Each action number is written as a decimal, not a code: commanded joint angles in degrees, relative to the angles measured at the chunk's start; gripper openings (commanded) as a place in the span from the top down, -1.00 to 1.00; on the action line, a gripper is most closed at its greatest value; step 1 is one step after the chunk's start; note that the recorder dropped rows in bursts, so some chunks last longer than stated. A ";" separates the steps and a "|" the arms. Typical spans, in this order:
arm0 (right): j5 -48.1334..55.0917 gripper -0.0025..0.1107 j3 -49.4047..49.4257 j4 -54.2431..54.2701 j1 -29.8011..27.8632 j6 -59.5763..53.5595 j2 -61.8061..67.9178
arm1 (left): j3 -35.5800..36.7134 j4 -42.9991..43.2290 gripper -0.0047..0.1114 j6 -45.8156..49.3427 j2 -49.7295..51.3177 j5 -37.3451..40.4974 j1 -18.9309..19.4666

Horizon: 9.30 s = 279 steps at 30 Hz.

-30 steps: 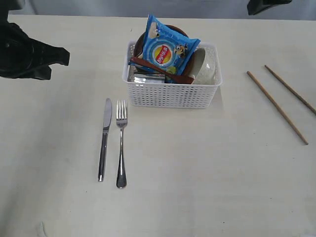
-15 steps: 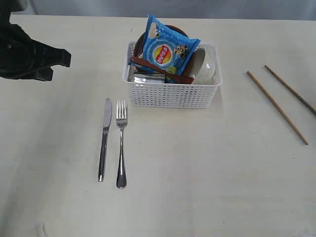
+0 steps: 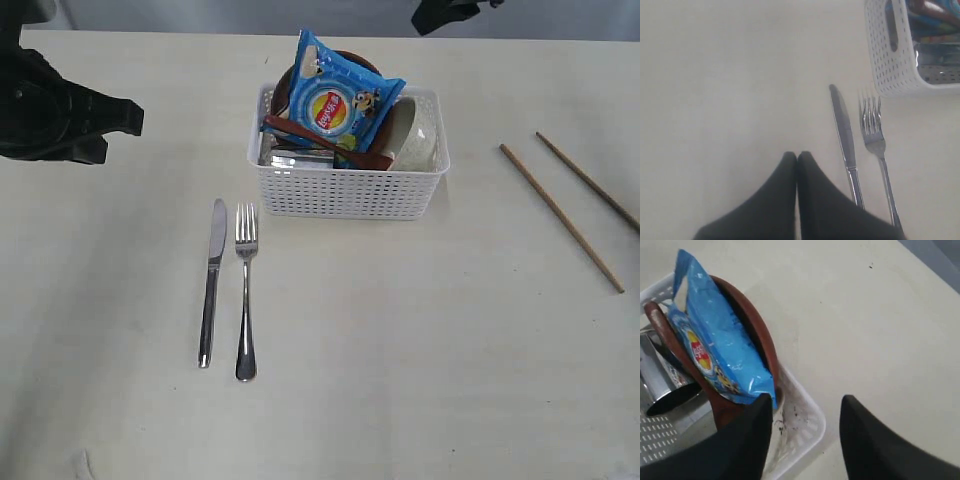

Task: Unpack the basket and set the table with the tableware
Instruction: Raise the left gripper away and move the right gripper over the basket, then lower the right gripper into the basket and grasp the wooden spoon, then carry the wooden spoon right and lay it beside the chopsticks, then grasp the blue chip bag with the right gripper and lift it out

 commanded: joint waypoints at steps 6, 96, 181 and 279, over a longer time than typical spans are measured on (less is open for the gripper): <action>-0.02 0.21 -0.36 1.15 0.07 3.31 -0.36 | 0.53 -1.34 0.92 0.21 0.01 -0.16 0.13; -4.61 0.21 -4.66 -30.85 28.52 30.16 12.99 | 0.94 -2.20 0.92 0.43 0.01 -1.76 0.13; 1.68 0.96 17.05 -30.90 -2.03 42.17 7.00 | 0.94 -2.82 0.92 0.43 0.01 -1.98 0.13; -1.17 -0.32 -8.45 16.84 4.74 -15.59 15.43 | 0.94 -3.90 0.92 1.68 1.49 -1.70 0.13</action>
